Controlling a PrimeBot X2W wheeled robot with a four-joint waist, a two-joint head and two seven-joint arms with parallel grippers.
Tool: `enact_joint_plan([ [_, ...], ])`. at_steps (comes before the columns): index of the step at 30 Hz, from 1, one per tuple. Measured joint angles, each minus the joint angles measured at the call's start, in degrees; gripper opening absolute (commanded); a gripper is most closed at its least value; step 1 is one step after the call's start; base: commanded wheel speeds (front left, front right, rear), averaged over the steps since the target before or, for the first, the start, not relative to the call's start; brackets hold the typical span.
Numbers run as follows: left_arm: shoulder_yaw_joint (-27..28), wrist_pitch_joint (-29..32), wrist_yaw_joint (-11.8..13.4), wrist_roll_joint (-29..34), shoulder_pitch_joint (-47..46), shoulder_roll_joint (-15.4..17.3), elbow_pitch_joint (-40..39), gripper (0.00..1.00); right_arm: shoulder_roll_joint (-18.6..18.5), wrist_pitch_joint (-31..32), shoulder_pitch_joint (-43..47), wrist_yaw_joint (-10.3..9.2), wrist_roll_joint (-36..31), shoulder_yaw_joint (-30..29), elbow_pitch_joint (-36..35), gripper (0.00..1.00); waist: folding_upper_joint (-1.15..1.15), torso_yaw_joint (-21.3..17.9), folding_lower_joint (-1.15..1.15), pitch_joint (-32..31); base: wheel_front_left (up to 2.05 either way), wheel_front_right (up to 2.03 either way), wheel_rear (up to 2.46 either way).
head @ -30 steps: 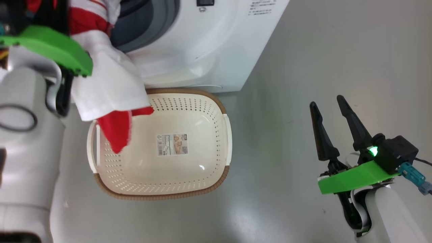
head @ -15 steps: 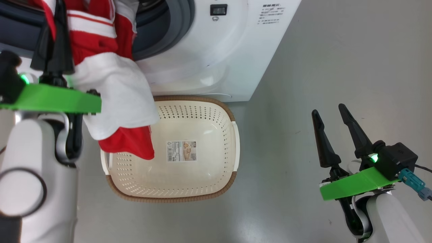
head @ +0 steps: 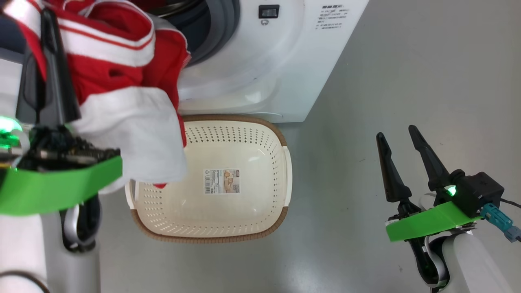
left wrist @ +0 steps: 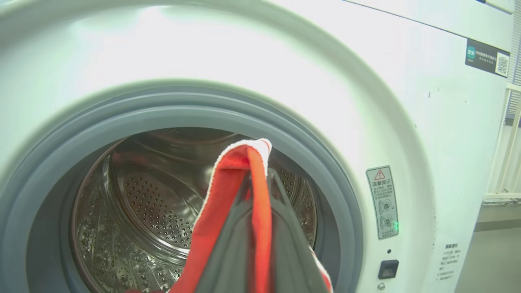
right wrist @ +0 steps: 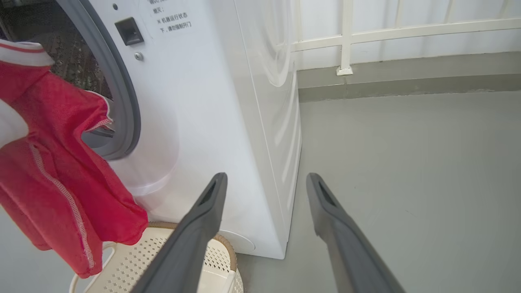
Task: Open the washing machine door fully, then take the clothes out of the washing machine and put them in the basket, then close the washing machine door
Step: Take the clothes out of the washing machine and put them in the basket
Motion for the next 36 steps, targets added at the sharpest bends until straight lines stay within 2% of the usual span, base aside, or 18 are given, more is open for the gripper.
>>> enact_joint_plan([
  [6,-0.13,0.00,0.00,0.05,3.55,-0.38,-3.94,0.00,0.00,0.00,0.00,0.00,0.00,0.04,0.05,1.00,0.00,0.13,0.00,0.12,0.00,0.00,0.00],
  [12,-2.15,-0.01,-0.01,-0.45,7.32,-0.76,-2.42,0.00,-0.01,0.00,-0.01,0.00,0.00,0.23,0.09,1.00,0.00,0.08,0.00,0.52,0.00,0.00,0.00],
  [23,-7.93,0.07,-0.01,-0.20,8.81,0.03,15.35,0.00,-0.01,0.00,-0.38,0.00,0.03,0.65,-0.19,1.00,0.00,-0.68,0.00,3.18,0.00,0.00,0.00],
  [31,-10.22,0.07,-0.01,0.10,3.71,1.16,29.30,0.00,-0.01,0.00,-1.98,0.00,0.13,0.80,-0.78,1.00,0.00,-1.77,0.00,6.34,0.00,0.00,0.00],
  [36,-13.60,0.08,-0.01,0.12,0.59,2.03,36.87,0.00,-0.01,0.00,-2.79,0.00,0.37,1.21,-1.07,1.00,0.00,-2.61,0.00,8.46,0.00,0.00,0.00],
])
